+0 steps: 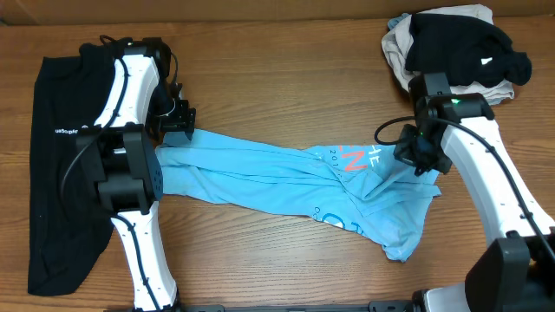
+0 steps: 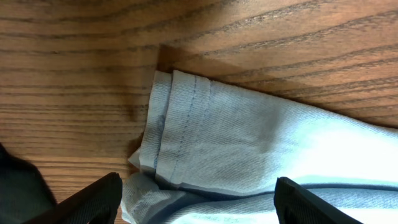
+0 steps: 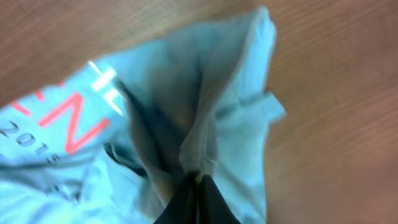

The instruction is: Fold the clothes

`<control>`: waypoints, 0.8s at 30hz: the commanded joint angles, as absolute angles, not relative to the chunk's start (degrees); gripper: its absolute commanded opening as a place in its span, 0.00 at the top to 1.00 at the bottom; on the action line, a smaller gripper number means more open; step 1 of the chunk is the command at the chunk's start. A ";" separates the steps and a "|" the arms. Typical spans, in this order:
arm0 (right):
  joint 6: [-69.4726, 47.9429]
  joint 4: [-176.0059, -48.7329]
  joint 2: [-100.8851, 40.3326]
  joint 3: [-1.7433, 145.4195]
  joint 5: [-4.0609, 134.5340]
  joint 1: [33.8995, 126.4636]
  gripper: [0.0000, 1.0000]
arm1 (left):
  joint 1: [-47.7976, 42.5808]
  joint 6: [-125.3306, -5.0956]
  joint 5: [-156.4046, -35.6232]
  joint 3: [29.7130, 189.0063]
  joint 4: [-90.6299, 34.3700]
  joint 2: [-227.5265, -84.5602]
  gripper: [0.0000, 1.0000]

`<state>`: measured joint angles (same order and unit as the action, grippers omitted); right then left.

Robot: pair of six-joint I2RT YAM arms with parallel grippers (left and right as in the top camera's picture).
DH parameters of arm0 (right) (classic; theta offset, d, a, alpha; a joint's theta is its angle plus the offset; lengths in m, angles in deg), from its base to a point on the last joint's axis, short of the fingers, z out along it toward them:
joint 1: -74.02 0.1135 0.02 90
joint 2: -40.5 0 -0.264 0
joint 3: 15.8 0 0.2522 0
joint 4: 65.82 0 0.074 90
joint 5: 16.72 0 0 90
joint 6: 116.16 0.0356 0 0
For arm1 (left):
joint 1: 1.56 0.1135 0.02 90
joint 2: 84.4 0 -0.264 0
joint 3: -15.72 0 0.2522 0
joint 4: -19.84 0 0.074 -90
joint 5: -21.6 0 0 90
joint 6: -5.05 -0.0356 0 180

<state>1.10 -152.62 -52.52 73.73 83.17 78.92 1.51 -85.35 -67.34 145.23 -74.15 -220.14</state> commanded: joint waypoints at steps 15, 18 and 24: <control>14.61 -149.89 -52.54 56.44 84.37 77.55 0.86 | 1.42 -86.23 -67.86 145.03 -73.73 -218.78 0.12; 14.55 -147.44 -52.49 57.14 83.32 76.61 0.30 | 1.42 -86.25 -67.86 145.03 -73.47 -218.78 0.01; 7.66 -147.40 -52.47 63.76 80.94 76.08 0.05 | 1.42 -90.56 -69.22 145.01 -72.71 -218.78 0.00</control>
<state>11.46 -147.77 -52.73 59.15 82.51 76.30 1.51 -86.80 -67.45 145.23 -72.88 -220.14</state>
